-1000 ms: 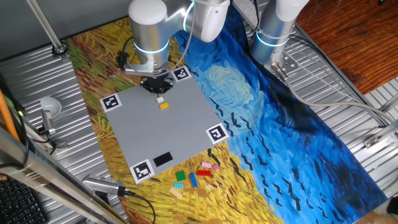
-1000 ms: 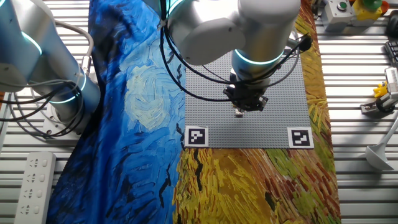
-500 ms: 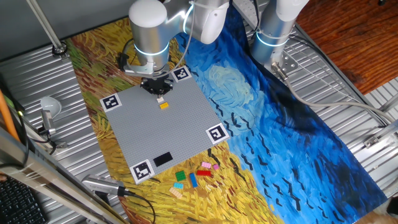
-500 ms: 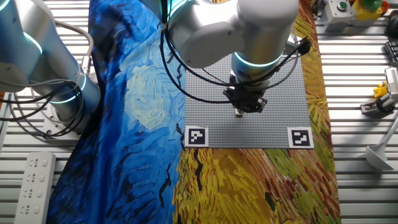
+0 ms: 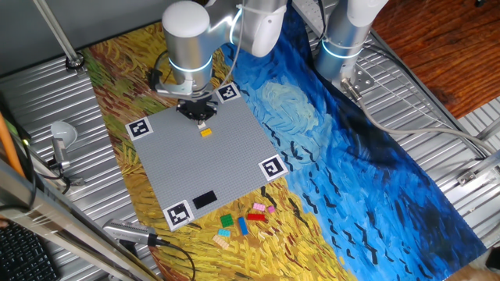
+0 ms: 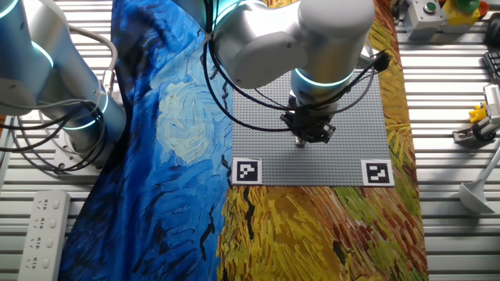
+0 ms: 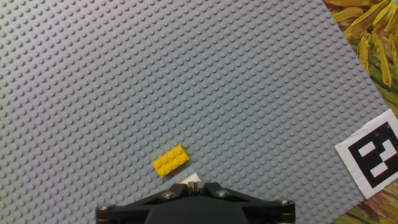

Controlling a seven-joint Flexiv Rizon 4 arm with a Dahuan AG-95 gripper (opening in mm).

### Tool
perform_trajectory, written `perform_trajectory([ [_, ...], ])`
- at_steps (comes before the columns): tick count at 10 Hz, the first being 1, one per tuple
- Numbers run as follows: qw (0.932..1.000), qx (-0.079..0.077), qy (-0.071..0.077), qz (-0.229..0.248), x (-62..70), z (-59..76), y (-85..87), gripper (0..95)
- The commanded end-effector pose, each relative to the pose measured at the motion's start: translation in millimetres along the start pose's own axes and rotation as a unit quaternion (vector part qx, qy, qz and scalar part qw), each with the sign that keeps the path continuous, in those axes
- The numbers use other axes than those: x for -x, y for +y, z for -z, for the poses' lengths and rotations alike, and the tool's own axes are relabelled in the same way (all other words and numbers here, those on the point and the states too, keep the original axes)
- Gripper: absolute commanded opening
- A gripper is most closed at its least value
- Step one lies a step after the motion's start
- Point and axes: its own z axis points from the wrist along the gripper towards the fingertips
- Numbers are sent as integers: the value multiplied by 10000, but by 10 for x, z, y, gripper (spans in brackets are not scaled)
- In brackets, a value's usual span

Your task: Stack small Lego blocks randomly, one at a time

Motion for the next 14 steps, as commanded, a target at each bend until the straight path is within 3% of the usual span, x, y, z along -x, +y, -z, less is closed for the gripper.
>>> perform_trajectory([
  [1, 10000, -9, -2, -41, 3, -23, -3, 0],
  [14, 9997, 3, 11, -254, 9, -33, -7, 0],
])
